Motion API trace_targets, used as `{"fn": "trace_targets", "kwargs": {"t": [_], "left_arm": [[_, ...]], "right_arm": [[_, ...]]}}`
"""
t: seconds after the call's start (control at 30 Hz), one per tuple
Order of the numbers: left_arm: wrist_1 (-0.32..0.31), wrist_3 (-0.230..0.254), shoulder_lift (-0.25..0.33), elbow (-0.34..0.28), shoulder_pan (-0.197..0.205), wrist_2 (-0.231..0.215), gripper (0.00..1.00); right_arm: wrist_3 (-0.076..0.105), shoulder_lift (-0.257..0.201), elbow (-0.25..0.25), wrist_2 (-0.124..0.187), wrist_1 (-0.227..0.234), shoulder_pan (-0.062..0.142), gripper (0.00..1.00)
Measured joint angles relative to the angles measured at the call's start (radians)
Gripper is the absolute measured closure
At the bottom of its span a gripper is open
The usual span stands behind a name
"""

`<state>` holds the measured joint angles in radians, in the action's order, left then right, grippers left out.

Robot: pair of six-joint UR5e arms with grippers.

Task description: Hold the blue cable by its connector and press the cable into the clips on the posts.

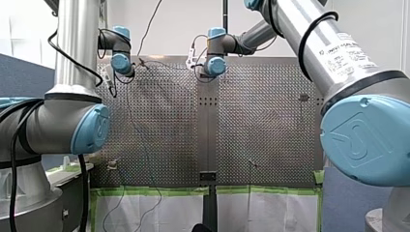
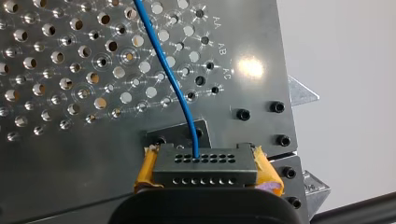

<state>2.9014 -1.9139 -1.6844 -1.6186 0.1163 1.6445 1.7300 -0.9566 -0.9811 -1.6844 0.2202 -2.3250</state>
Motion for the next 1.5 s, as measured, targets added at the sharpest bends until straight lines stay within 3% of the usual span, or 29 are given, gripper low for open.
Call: {"fn": "trace_targets", "kwargs": {"t": [0.23,0.67,1.0,1.3,1.5], "left_arm": [[0.058,0.023,0.056,-0.039,0.007,-0.015,0.01],[0.139,0.005,0.161,-0.143,-0.002,-0.106,0.01],[0.183,0.017,0.241,-0.222,-0.012,-0.102,0.01],[0.168,0.066,0.321,-0.25,-0.018,-0.121,0.01],[0.149,0.113,0.368,-0.249,-0.019,-0.141,0.01]], "right_arm": [[-0.001,0.0,0.0,-0.001,0.0,0.001,1.0],[-0.004,0.0,0.0,-0.001,-0.001,0.002,1.0],[-0.005,0.0,0.0,-0.004,-0.003,-0.001,1.0],[-0.012,0.0,0.0,-0.061,-0.037,0.003,1.0],[-0.015,0.0,0.0,-0.075,-0.048,0.003,1.0]]}}
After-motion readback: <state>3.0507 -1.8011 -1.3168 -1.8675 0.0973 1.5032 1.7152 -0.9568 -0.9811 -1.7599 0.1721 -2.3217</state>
